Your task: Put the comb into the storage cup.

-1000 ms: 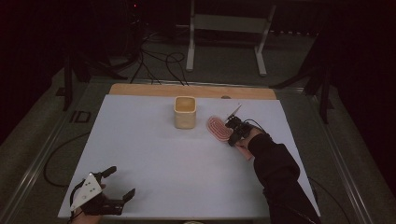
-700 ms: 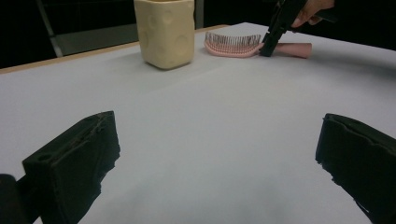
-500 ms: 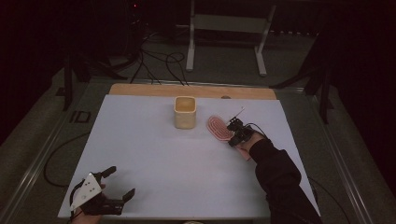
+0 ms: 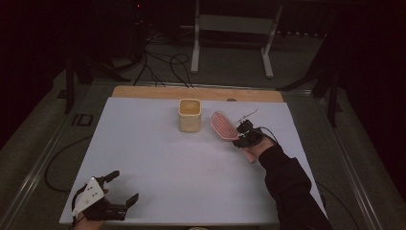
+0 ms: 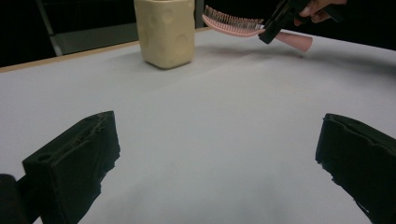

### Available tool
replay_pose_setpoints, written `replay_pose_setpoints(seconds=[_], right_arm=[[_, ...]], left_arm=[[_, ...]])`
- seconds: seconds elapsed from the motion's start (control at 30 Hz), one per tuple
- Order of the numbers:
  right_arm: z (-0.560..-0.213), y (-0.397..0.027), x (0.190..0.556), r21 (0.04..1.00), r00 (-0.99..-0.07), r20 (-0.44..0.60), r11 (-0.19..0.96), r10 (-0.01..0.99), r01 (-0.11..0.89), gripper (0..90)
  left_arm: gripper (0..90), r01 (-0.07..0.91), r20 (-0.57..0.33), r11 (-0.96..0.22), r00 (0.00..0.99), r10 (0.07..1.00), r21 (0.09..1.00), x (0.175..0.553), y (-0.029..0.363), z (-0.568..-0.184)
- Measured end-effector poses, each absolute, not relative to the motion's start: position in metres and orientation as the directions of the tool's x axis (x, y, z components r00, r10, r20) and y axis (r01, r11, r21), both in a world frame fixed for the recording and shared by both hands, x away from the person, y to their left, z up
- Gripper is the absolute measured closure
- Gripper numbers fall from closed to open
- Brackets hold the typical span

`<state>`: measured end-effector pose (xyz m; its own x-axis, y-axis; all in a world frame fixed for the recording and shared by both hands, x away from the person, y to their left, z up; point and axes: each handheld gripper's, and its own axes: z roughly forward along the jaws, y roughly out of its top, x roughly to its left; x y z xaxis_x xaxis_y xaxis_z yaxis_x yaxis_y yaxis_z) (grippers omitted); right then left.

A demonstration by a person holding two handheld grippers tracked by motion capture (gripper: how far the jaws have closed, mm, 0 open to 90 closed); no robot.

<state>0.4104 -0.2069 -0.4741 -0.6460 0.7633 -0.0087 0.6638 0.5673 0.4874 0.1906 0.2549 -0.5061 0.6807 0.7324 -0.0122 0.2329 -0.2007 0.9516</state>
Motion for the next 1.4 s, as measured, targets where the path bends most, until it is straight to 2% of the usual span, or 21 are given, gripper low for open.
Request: replay_pose_setpoints(seconds=[0.23, 0.67, 0.97, 1.4], right_arm=[[-0.473, -0.209, 0.402, 0.528, -0.656, 0.015, 0.551, 0.755, 0.646, 70.2], [-0.464, -0.217, 0.377, 0.669, -0.678, 0.081, 0.465, 0.730, 0.580, 70.2], [-0.463, -0.222, 0.359, 0.698, -0.685, 0.107, 0.436, 0.721, 0.568, 70.2], [-0.462, -0.220, 0.327, 0.728, -0.713, 0.070, 0.453, 0.698, 0.515, 70.2]], left_arm=[[0.4, 0.233, -0.009, -0.205, 0.682, 0.732, 0.951, 0.191, 0.255, -0.506], [0.4, 0.238, -0.022, -0.191, 0.678, 0.734, 0.952, 0.191, 0.255, -0.506], [0.4, 0.252, -0.050, -0.167, 0.677, 0.735, 0.953, 0.192, 0.257, -0.506], [0.4, 0.264, -0.053, -0.177, 0.679, 0.732, 0.948, 0.194, 0.254, -0.507]])
